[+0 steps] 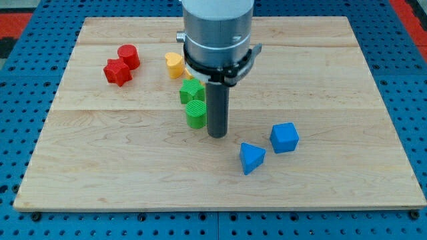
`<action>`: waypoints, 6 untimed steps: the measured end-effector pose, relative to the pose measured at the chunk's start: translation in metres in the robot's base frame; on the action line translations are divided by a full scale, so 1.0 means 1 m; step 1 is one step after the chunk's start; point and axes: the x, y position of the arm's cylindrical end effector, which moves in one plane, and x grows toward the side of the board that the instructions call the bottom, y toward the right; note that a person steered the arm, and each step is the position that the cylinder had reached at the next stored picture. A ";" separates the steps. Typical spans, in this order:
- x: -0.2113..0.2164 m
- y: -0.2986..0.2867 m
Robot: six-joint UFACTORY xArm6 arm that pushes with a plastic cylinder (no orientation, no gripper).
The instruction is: Move red star slightly left
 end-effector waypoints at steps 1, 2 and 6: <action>0.008 -0.080; -0.035 -0.128; -0.164 -0.185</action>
